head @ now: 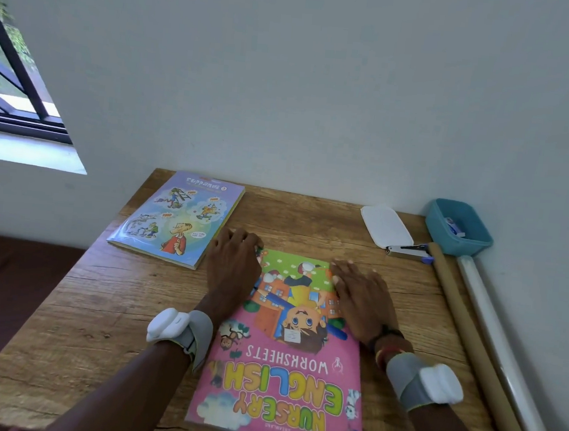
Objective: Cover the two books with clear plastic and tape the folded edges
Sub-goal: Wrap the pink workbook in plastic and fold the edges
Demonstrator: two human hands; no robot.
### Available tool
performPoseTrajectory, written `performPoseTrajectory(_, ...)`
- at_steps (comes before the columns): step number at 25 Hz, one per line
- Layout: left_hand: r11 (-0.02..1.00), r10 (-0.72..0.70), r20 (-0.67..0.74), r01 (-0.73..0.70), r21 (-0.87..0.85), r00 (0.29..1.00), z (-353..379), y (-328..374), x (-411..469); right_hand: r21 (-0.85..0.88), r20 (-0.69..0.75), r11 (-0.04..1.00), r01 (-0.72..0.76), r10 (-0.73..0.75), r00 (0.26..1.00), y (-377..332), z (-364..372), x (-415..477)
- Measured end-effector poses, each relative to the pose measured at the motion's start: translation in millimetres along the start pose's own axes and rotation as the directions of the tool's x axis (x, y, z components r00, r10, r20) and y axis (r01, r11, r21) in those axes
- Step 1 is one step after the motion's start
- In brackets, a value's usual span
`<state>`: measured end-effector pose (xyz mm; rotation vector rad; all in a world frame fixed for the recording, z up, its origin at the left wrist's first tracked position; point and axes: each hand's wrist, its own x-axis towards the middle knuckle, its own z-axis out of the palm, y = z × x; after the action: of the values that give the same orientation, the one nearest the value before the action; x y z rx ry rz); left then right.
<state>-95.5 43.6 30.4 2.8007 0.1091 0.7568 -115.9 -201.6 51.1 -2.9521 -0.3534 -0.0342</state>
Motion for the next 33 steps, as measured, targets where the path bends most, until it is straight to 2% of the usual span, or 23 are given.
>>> performPoseTrajectory(2,1.000,0.011,0.009,-0.011,-0.029,1.000,1,1,-1,-0.203,-0.020,0.967,-0.153,0.152,0.988,-2,-13,-2)
performPoseTrajectory(3,0.998,0.017,0.010,-0.017,-0.061,1.000,2,1,0,-0.296,-0.060,0.935,-0.195,0.186,0.981,-8,-17,1)
performPoseTrajectory(4,0.996,0.019,0.016,-0.018,-0.091,1.000,3,0,2,-0.327,-0.103,0.927,-0.184,0.158,0.982,-17,-19,6)
performPoseTrajectory(5,0.994,0.021,0.028,-0.018,-0.107,0.999,3,0,3,-0.293,-0.109,0.951,-0.099,0.070,0.992,-27,-17,11)
performPoseTrajectory(6,0.993,0.026,0.037,-0.021,-0.120,0.999,4,-2,3,-0.212,-0.095,0.976,0.046,-0.068,0.993,-39,-11,18)
performPoseTrajectory(8,0.987,0.038,0.062,-0.028,-0.156,0.997,5,-4,2,-0.011,0.038,0.967,0.256,-0.256,0.966,-64,1,28)
performPoseTrajectory(10,0.977,0.048,0.067,-0.033,-0.210,0.997,5,-3,4,0.087,0.164,0.956,0.278,-0.290,0.943,-73,5,33)
performPoseTrajectory(12,0.964,0.090,0.074,-0.068,-0.258,0.993,3,2,8,0.048,0.140,0.969,0.242,-0.247,0.959,-62,6,29)
performPoseTrajectory(14,0.951,0.128,0.075,-0.101,-0.293,0.989,0,16,14,-0.048,0.061,0.994,0.099,-0.096,0.993,-45,9,18)
performPoseTrajectory(15,0.947,0.138,0.079,-0.108,-0.302,0.987,-1,27,17,-0.099,-0.013,0.994,-0.038,0.037,0.999,-38,11,10)
performPoseTrajectory(16,0.947,0.158,0.078,-0.129,-0.293,0.984,-3,38,16,-0.128,-0.102,0.973,-0.193,0.181,0.978,-35,12,0)
performPoseTrajectory(18,0.954,0.221,0.084,-0.197,-0.227,0.972,-5,62,6,-0.154,-0.225,0.883,-0.443,0.405,0.886,-33,13,-19)
performPoseTrajectory(20,0.960,0.258,0.119,-0.241,-0.145,0.959,-4,76,-12,-0.175,-0.178,0.814,-0.554,0.527,0.831,-32,12,-32)
performPoseTrajectory(22,0.963,0.267,0.159,-0.258,-0.078,0.950,1,72,-28,-0.180,-0.187,0.790,-0.586,0.557,0.809,-30,13,-34)
performPoseTrajectory(24,0.958,0.283,0.175,-0.272,-0.087,0.943,7,62,-38,-0.164,-0.233,0.866,-0.472,0.431,0.872,-32,13,-29)
performPoseTrajectory(26,0.955,0.289,0.178,-0.269,-0.126,0.941,11,57,-38,-0.138,-0.189,0.977,-0.161,0.134,0.973,-39,21,-19)
performPoseTrajectory(27,0.953,0.289,0.175,-0.265,-0.148,0.941,12,56,-37,-0.107,-0.138,0.994,-0.013,-0.001,0.990,-44,25,-13)
performPoseTrajectory(28,0.952,0.283,0.168,-0.256,-0.165,0.944,13,55,-37,-0.079,-0.095,0.995,0.059,-0.067,0.993,-47,27,-8)
performPoseTrajectory(30,0.960,0.251,0.188,-0.220,-0.170,0.950,14,44,-33,-0.037,-0.062,0.998,0.041,-0.043,0.997,-46,28,1)
performPoseTrajectory(33,0.981,0.182,0.265,-0.157,-0.114,0.947,13,23,-28,-0.004,-0.086,0.996,-0.092,0.091,0.992,-22,30,1)
